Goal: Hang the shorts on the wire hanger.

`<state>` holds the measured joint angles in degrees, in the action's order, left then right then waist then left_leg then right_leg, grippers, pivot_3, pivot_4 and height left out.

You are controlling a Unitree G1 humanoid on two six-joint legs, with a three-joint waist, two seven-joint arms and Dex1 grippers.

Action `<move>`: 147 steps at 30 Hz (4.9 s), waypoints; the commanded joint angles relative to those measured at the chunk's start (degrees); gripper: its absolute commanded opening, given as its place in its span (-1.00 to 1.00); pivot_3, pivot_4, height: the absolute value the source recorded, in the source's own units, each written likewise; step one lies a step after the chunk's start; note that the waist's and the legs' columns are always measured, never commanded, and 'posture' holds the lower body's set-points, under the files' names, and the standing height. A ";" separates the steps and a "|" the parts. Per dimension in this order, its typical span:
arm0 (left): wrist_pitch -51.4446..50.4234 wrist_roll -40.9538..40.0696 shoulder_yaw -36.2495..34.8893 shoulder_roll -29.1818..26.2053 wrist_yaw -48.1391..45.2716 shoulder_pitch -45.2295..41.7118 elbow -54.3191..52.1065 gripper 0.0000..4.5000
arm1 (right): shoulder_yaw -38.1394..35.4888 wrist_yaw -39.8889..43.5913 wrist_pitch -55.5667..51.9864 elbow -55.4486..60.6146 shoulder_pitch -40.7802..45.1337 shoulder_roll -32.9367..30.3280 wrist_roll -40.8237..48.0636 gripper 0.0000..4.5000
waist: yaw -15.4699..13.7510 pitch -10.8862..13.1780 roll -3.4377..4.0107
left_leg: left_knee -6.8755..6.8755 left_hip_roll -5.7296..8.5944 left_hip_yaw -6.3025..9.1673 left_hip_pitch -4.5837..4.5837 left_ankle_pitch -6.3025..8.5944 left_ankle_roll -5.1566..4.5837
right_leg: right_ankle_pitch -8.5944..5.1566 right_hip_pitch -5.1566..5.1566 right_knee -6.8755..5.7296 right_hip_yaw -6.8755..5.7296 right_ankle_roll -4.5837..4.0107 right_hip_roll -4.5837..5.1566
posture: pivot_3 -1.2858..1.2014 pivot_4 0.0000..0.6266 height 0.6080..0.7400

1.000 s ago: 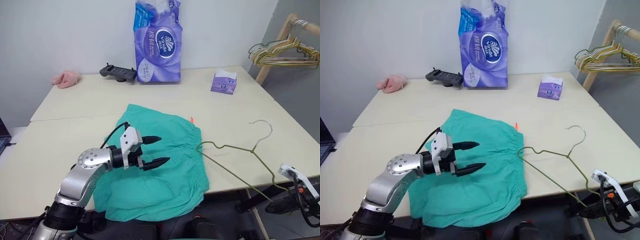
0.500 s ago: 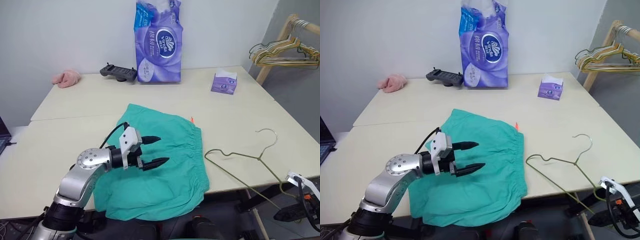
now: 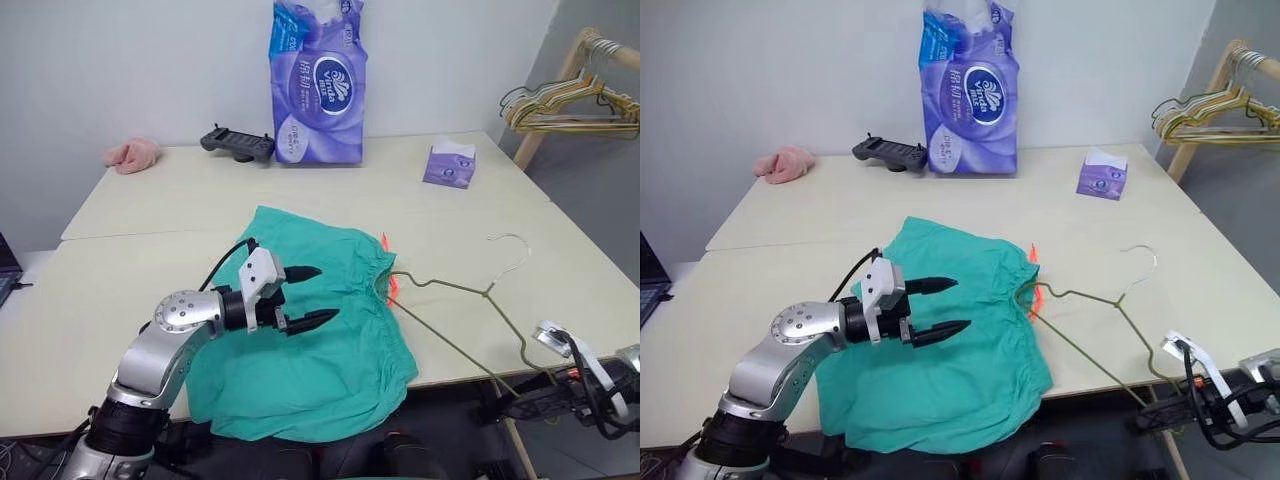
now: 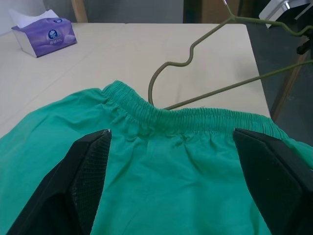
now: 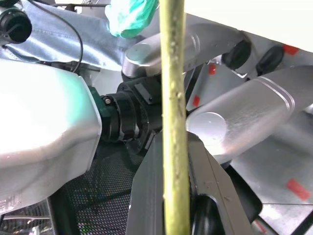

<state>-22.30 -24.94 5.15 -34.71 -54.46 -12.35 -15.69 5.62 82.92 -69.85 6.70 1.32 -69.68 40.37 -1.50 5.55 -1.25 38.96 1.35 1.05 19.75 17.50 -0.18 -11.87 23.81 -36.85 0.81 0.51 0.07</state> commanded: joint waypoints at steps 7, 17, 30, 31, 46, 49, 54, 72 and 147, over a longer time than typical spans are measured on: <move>0.07 -0.80 -1.86 -0.34 0.25 -1.08 -1.92 0.87 | 5.04 -1.32 3.23 -4.57 2.84 0.21 -3.70 -1.00 | 0.00 0.03 -0.03 | -0.01 0.00 0.00 0.01 0.00 -0.01 | -0.01 0.02 0.00 -0.01 0.01 0.02 | 0.11 -0.76 1.00; 0.11 -0.58 -1.99 -0.30 0.32 -0.53 -2.11 0.87 | 7.84 -3.93 4.10 -14.20 10.42 4.94 -8.33 -1.00 | 0.01 0.08 -0.04 | -0.04 -0.01 -0.02 0.02 0.01 -0.01 | -0.01 0.02 -0.01 0.01 0.00 0.01 | 0.11 -0.77 1.00; 0.53 -0.11 -1.85 -0.03 0.37 -1.73 -1.16 0.87 | 13.22 -1.67 -1.34 -11.61 19.49 8.55 -6.93 -1.00 | 0.00 0.08 -0.04 | -0.03 -0.01 -0.01 0.09 0.01 -0.01 | 0.00 0.19 -0.02 0.01 0.01 0.04 | 0.12 -0.79 1.00; 0.56 -0.09 -1.88 -0.04 0.42 -1.65 -1.17 0.87 | 13.67 -1.57 -1.22 -11.64 19.66 8.58 -7.11 -1.00 | 0.01 0.08 -0.04 | -0.03 0.00 -0.01 0.09 0.01 -0.01 | 0.00 0.20 -0.02 0.01 0.01 0.04 | 0.12 -0.79 1.00; 0.53 0.01 -1.99 0.07 1.49 -1.03 -1.62 0.87 | 15.87 -1.40 1.21 -20.84 29.69 13.52 -10.64 -1.00 | -0.14 0.11 -0.04 | -0.04 -0.01 0.01 0.14 0.01 -0.01 | 0.01 0.25 -0.02 0.01 0.00 0.17 | 0.13 -0.79 1.00; 0.63 0.07 -1.94 0.16 1.69 -1.20 -1.48 0.87 | 15.22 -2.84 2.23 -22.34 30.45 14.81 -11.48 -1.00 | -0.11 0.11 -0.05 | -0.04 0.00 0.00 0.14 0.01 -0.01 | 0.01 0.26 -0.02 0.01 0.00 0.17 | 0.13 -0.79 1.00; 0.86 0.30 -2.12 0.00 1.64 -1.89 -0.74 0.87 | 13.20 -5.36 5.20 -24.10 31.87 17.29 -13.11 -1.00 | -0.10 0.11 -0.04 | -0.05 -0.02 -0.01 0.14 0.01 -0.01 | 0.01 0.27 -0.03 0.03 0.00 0.17 | 0.13 -0.80 1.00; 20.87 14.18 1.82 -2.30 -14.39 -52.99 52.42 0.87 | 11.24 -18.73 23.68 -20.95 46.63 22.19 -27.06 -1.00 | -0.11 0.12 -0.06 | -0.06 0.12 -0.08 0.26 0.00 -0.01 | 0.04 0.35 0.04 -0.10 0.04 0.02 | 0.12 -0.87 1.00; 43.36 40.70 6.04 9.99 -10.80 -68.56 88.48 0.64 | 14.12 -25.59 31.40 1.16 53.41 29.73 -45.64 -1.00 | 0.15 0.05 -0.05 | 0.98 0.22 -0.02 1.62 0.04 -0.08 | 0.36 1.69 -1.06 -0.01 -0.27 0.14 | 0.08 -0.89 1.00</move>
<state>19.55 16.02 10.95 -25.67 -64.76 -79.46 74.46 21.40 57.25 -39.55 4.76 52.47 -41.12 -6.16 -1.35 5.60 -1.30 39.93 1.57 1.03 21.37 17.54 -0.26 -11.51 25.50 -37.91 0.80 0.24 0.21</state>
